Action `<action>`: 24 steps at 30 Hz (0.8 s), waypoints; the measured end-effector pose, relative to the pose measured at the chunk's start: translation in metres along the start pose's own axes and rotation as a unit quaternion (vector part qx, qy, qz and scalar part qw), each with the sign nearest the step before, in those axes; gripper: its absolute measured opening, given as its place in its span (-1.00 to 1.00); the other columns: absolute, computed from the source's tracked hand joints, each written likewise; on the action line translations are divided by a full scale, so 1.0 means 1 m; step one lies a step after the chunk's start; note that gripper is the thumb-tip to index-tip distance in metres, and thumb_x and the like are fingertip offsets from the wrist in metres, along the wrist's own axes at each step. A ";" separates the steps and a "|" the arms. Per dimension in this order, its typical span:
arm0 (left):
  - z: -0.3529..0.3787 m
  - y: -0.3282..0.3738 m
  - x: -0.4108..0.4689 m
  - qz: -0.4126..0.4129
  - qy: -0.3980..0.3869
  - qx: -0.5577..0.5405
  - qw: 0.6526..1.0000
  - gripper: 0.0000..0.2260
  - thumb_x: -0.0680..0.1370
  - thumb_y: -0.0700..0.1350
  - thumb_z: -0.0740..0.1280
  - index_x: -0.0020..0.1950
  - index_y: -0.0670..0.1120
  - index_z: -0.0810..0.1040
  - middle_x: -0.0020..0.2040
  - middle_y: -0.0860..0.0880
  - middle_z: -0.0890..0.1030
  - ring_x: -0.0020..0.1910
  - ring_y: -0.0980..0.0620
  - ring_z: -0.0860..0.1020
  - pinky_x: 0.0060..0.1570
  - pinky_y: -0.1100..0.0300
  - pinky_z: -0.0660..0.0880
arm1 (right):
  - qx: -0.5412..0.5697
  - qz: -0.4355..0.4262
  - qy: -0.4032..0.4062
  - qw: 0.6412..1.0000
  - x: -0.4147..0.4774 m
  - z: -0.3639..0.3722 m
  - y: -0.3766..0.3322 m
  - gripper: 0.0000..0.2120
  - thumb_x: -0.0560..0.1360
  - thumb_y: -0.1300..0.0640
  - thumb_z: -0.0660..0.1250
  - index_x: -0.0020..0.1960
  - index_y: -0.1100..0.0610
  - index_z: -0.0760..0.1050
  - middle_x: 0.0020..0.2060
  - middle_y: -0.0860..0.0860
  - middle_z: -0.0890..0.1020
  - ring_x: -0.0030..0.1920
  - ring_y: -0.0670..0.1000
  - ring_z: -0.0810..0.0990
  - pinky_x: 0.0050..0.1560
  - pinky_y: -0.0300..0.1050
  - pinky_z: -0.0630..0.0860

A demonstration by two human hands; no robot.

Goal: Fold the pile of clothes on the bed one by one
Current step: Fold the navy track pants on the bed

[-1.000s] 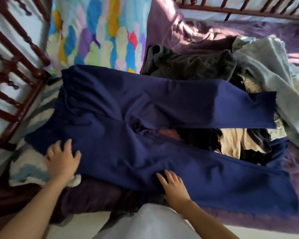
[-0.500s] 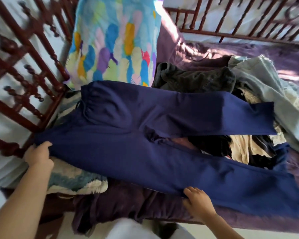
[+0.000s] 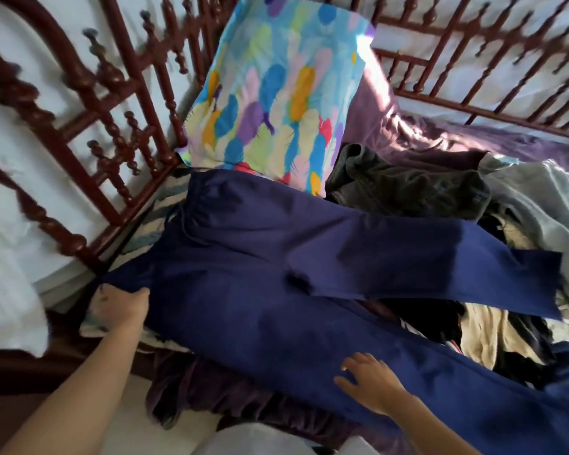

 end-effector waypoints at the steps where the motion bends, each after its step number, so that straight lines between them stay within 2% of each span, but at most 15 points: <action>1: 0.001 0.006 -0.005 0.009 -0.002 0.030 1.000 -0.39 0.49 -0.04 0.35 0.46 -0.21 0.22 0.39 -0.31 0.31 0.33 -0.33 0.33 0.29 -0.20 0.33 | 0.004 -0.009 0.006 1.000 0.003 -0.010 -0.002 -0.12 0.30 -0.55 -0.21 0.30 0.00 0.37 0.29 -0.04 0.41 0.34 0.02 0.32 0.25 -0.07 0.28; 3: 0.009 0.018 -0.014 0.045 -0.016 0.073 0.996 -0.36 0.53 -0.02 0.31 0.51 -0.16 0.12 0.48 -0.29 0.14 0.44 -0.30 0.13 0.39 -0.19 0.15 | 0.006 -0.014 0.014 1.000 0.009 -0.026 -0.004 0.13 0.05 -0.56 -0.44 0.32 0.01 0.34 0.30 -0.05 0.40 0.34 0.01 0.31 0.26 -0.08 0.28; 5: 0.018 0.027 -0.020 0.079 -0.019 0.121 0.989 -0.44 0.56 -0.04 0.26 0.50 -0.13 0.15 0.51 -0.25 0.07 0.48 -0.25 0.03 0.41 -0.18 0.06 | 0.001 -0.016 0.034 0.999 0.018 -0.041 -0.006 0.26 -0.05 -0.60 -0.55 0.33 0.00 0.33 0.30 -0.06 0.39 0.34 0.00 0.32 0.25 -0.08 0.28; 8: 0.032 0.039 -0.028 0.124 -0.018 0.205 0.971 -0.57 0.60 -0.07 0.16 0.46 -0.11 0.25 0.49 -0.21 0.14 0.47 -0.22 0.04 0.42 -0.15 0.00 | -0.014 -0.016 0.050 0.999 0.031 -0.058 -0.011 0.45 -0.26 -0.52 -0.73 0.33 0.00 0.33 0.29 -0.07 0.40 0.34 0.00 0.32 0.24 -0.09 0.29; 11: 0.050 0.059 -0.035 0.166 -0.028 0.251 0.953 -0.60 0.61 -0.08 0.12 0.44 -0.11 0.28 0.46 -0.19 0.22 0.45 -0.19 0.11 0.42 -0.13 0.01 | -0.003 -0.012 0.051 0.999 0.042 -0.073 -0.013 0.45 -0.24 -0.51 -0.73 0.34 0.00 0.33 0.31 -0.06 0.39 0.34 0.01 0.32 0.26 -0.10 0.27; 14: 0.067 0.086 -0.035 0.199 -0.023 0.254 0.946 -0.63 0.56 -0.12 0.20 0.36 -0.18 0.38 0.39 -0.24 0.32 0.37 -0.24 0.23 0.36 -0.16 0.11 | 0.001 -0.005 0.048 0.999 0.055 -0.088 -0.016 0.25 -0.02 -0.59 -0.56 0.35 0.00 0.33 0.32 -0.05 0.39 0.35 0.01 0.32 0.29 -0.10 0.25; 16: 0.079 0.108 -0.032 0.237 -0.021 0.244 0.940 -0.65 0.50 -0.16 0.30 0.26 -0.23 0.47 0.28 -0.28 0.42 0.28 -0.30 0.33 0.27 -0.22 0.20 | 0.002 0.001 0.057 0.998 0.069 -0.100 -0.016 0.12 0.11 -0.56 -0.45 0.35 0.02 0.34 0.31 -0.04 0.40 0.34 0.02 0.33 0.29 -0.09 0.25; 19: 0.102 0.155 -0.027 0.357 -0.024 0.228 0.906 -0.66 0.28 -0.29 0.50 0.03 -0.27 0.59 0.05 -0.32 0.56 0.05 -0.35 0.51 0.04 -0.34 0.37 | -0.007 0.016 0.047 0.999 0.093 -0.116 -0.014 0.17 0.07 -0.55 -0.54 0.33 0.02 0.34 0.29 -0.03 0.41 0.32 0.03 0.34 0.26 -0.08 0.30; 20: 0.108 0.171 -0.025 0.390 -0.020 0.225 0.893 -0.63 0.21 -0.31 0.54 -0.02 -0.27 0.61 0.00 -0.32 0.57 0.00 -0.34 0.55 -0.02 -0.35 0.39 | -0.004 0.024 0.041 0.999 0.101 -0.122 -0.014 0.10 0.14 -0.51 -0.49 0.34 0.03 0.33 0.29 -0.02 0.41 0.33 0.04 0.33 0.26 -0.07 0.30; 22: 0.119 0.206 -0.015 0.428 -0.022 0.216 0.877 -0.60 0.16 -0.33 0.56 -0.03 -0.27 0.61 0.00 -0.32 0.58 -0.02 -0.35 0.56 -0.04 -0.36 0.40 | -0.002 0.035 0.039 0.999 0.119 -0.133 -0.013 -0.31 0.48 -0.37 -0.19 0.35 0.05 0.32 0.31 -0.01 0.39 0.34 0.05 0.32 0.26 -0.07 0.28; 23: 0.125 0.224 -0.007 0.434 -0.027 0.215 0.874 -0.59 0.18 -0.33 0.54 0.00 -0.27 0.61 0.04 -0.33 0.57 0.02 -0.35 0.55 -0.01 -0.36 0.39 | -0.006 0.040 0.041 0.998 0.128 -0.140 -0.012 -0.50 0.59 -0.22 -0.05 0.35 0.06 0.31 0.32 0.00 0.38 0.34 0.05 0.31 0.26 -0.07 0.28; 24: 0.130 0.241 0.002 0.432 -0.034 0.218 0.875 -0.59 0.24 -0.32 0.51 0.08 -0.26 0.59 0.12 -0.33 0.55 0.10 -0.35 0.51 0.05 -0.35 0.36 | -0.006 0.046 0.045 0.998 0.136 -0.147 -0.010 -0.58 0.61 -0.13 0.01 0.35 0.06 0.31 0.32 0.00 0.38 0.34 0.05 0.31 0.26 -0.08 0.28</action>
Point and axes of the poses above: each hand's wrist, its own x-axis towards the middle knuckle, its own z-axis out of the palm, y = z × x, the point moved 9 cm from there along x, towards the middle knuckle
